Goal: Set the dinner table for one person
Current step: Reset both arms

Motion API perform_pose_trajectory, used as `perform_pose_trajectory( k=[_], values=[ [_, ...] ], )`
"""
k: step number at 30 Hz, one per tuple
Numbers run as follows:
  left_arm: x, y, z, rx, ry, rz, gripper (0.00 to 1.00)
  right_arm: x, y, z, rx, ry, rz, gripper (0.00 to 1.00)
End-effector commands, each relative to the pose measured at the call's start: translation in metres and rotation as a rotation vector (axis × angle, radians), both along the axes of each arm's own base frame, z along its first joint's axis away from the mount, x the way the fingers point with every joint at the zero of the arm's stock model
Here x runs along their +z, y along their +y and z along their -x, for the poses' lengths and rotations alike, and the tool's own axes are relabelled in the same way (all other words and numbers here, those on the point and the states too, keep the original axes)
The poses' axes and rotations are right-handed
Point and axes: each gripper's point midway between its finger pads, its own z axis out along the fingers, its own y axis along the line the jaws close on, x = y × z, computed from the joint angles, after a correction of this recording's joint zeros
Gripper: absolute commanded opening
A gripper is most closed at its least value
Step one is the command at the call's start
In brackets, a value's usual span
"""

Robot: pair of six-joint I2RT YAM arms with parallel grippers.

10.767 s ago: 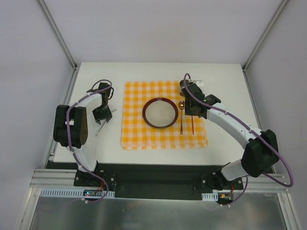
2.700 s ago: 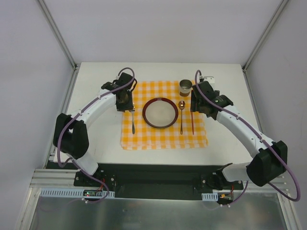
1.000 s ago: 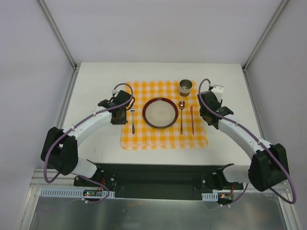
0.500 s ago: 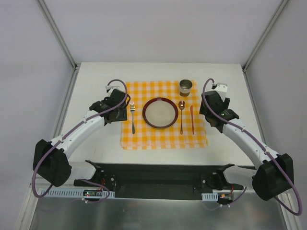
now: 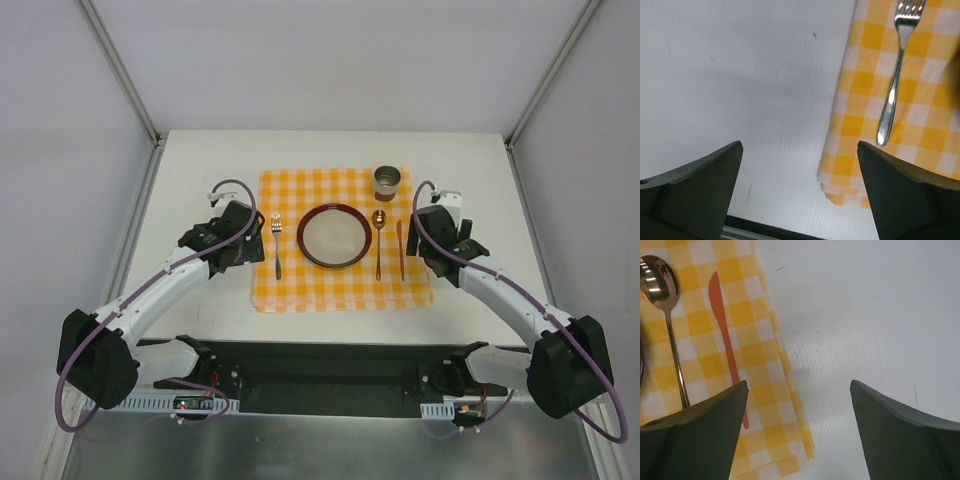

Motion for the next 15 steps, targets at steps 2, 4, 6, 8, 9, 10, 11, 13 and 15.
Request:
perform_pose_trajectory(
  k=[2,4,6,8,9,10,11,13,15],
  values=[
    [0.028,0.001,-0.011,0.033,-0.129,0.044,0.99,0.024,0.008,-0.008,0.029,-0.053,-0.027,0.97],
    [0.032,-0.002,-0.014,0.018,-0.135,0.049,0.99,0.030,0.010,-0.011,0.037,-0.053,-0.023,1.00],
    [0.030,-0.004,-0.016,0.009,-0.122,0.042,0.99,0.025,0.011,-0.011,0.045,-0.015,-0.006,1.00],
    [0.030,-0.006,-0.018,0.002,-0.119,0.044,0.99,0.029,0.014,-0.015,0.050,0.005,0.000,1.00],
    [0.028,-0.006,-0.018,0.002,-0.112,0.040,0.99,0.026,0.017,-0.016,0.062,0.023,0.006,1.00],
    [0.028,-0.006,-0.019,0.002,-0.110,0.038,0.99,0.028,0.019,-0.018,0.068,0.025,0.010,1.00],
    [0.027,-0.007,-0.019,0.000,-0.106,0.037,0.99,0.028,0.020,-0.018,0.070,0.028,0.013,1.00],
    [0.026,-0.008,-0.020,-0.005,-0.099,0.033,0.99,0.031,0.019,-0.019,0.069,0.017,0.015,1.00],
    [0.025,-0.007,-0.020,-0.004,-0.096,0.027,0.99,0.032,0.020,-0.019,0.073,-0.001,0.005,1.00]
  ],
)
